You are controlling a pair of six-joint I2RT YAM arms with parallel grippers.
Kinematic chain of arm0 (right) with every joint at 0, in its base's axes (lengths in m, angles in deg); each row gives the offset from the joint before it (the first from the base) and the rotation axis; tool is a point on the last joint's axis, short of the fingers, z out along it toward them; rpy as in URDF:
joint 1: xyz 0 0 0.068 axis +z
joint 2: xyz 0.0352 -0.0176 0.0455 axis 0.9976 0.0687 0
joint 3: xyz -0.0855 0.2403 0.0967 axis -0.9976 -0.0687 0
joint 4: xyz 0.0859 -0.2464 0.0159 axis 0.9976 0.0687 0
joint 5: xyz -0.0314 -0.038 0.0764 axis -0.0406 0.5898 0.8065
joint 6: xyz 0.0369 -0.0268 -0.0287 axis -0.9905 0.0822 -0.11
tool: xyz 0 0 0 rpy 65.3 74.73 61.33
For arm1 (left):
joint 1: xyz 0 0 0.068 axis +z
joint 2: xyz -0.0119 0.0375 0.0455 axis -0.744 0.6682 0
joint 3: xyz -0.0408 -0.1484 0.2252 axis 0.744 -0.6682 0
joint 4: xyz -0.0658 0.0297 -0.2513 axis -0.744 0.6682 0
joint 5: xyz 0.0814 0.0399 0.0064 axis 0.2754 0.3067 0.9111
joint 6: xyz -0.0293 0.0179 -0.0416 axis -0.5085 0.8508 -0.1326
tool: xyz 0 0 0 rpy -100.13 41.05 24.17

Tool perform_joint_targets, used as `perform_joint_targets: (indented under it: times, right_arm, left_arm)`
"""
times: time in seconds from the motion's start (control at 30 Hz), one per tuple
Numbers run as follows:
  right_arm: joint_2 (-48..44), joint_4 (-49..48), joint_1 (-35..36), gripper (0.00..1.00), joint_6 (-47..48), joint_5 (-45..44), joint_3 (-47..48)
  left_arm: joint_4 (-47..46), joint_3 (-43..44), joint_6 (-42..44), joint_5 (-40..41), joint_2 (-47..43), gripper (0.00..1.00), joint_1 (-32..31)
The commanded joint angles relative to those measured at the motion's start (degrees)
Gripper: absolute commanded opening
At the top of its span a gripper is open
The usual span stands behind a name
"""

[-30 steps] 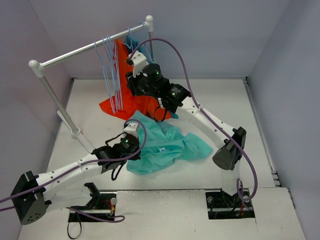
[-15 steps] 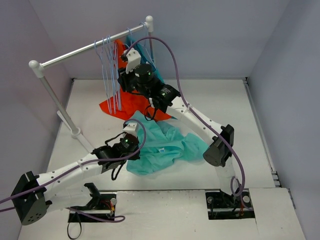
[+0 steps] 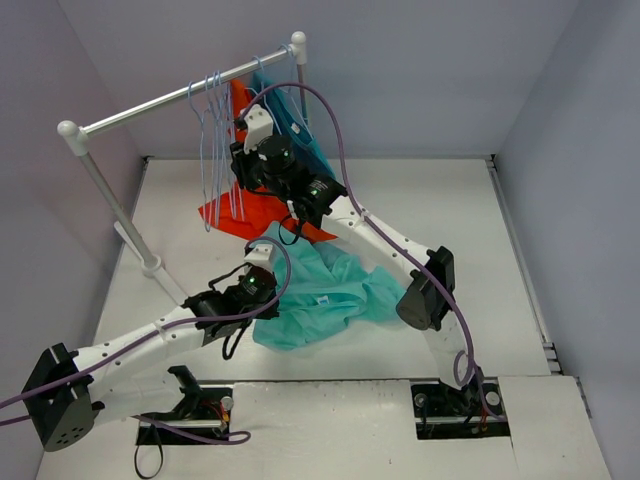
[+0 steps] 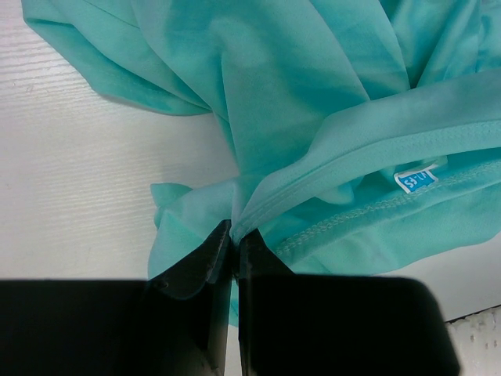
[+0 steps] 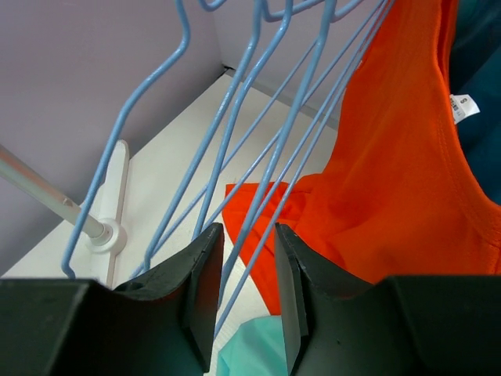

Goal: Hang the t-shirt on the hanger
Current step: Pick up the hanger from the clothesline.

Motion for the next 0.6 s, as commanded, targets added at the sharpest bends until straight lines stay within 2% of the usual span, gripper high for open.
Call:
perform_joint_targets:
  times: [0.0, 0.57]
  right_arm:
    - [-1.6, -5.5, 0.4, 0.27, -0.2, -3.4, 0.7]
    - [-1.7, -5.6, 0.2, 0.18, -0.2, -8.2, -2.6]
  left_arm:
    - [-2.0, 1.6, -0.3, 0.3, -0.1, 0.0, 0.4]
    - [-1.8, 1.5, -0.1, -0.1, -0.4, 0.0, 0.9]
